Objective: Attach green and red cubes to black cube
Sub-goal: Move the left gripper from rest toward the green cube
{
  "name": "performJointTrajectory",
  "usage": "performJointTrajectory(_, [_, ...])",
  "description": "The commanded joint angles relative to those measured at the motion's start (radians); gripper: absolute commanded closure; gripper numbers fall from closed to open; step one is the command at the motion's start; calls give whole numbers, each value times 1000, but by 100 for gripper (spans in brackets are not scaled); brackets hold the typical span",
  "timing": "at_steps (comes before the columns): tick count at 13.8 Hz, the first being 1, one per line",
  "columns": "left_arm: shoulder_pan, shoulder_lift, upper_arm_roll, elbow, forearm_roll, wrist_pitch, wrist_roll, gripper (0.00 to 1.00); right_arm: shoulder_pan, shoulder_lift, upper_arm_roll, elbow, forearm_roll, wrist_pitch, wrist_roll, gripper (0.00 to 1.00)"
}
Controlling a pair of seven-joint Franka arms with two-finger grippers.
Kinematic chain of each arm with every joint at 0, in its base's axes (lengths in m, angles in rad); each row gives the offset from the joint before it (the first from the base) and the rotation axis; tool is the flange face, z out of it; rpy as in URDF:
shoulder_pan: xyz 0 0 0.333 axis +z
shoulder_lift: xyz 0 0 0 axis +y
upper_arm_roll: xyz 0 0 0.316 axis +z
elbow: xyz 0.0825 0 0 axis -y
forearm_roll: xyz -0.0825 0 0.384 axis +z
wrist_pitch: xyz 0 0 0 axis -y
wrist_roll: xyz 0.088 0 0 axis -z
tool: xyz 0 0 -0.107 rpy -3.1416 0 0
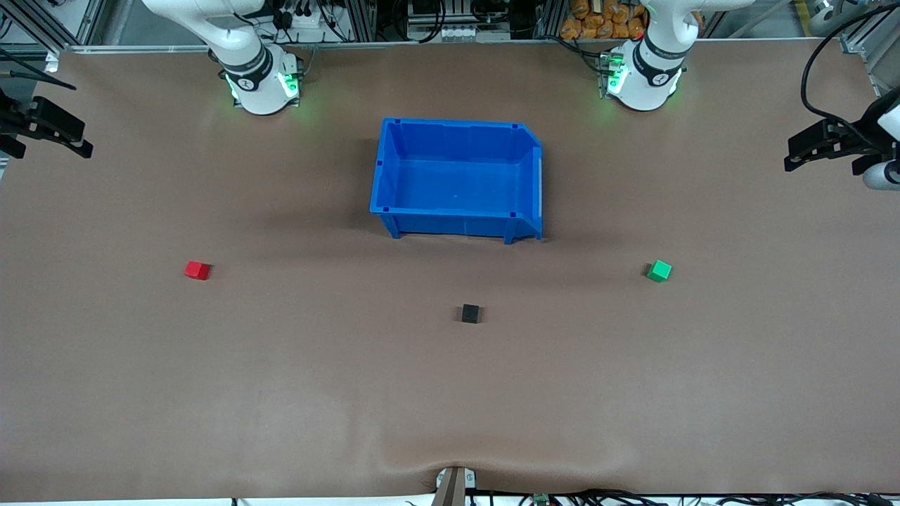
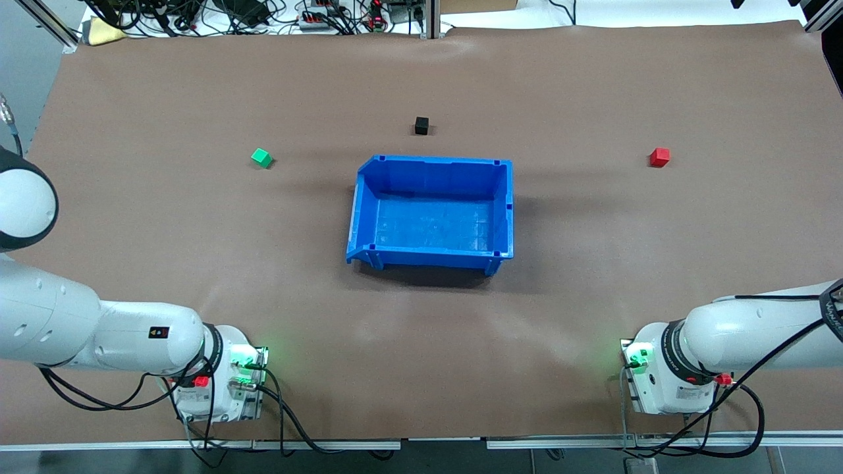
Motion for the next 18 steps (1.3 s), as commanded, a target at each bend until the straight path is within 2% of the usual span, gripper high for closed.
performJointTrajectory(1, [4, 8, -1, 21, -15, -15, 5, 0, -16, -30, 6, -31, 20, 6, -9, 0])
performJointTrajectory(9, [-11, 61, -4, 21, -6, -4, -58, 0, -25, -30, 3, -31, 20, 5, -9, 0])
performJointTrajectory(18, [-7, 73, -5, 4, -10, 28, -56, 0, -31, -24, 3, -28, 26, 5, -11, 0])
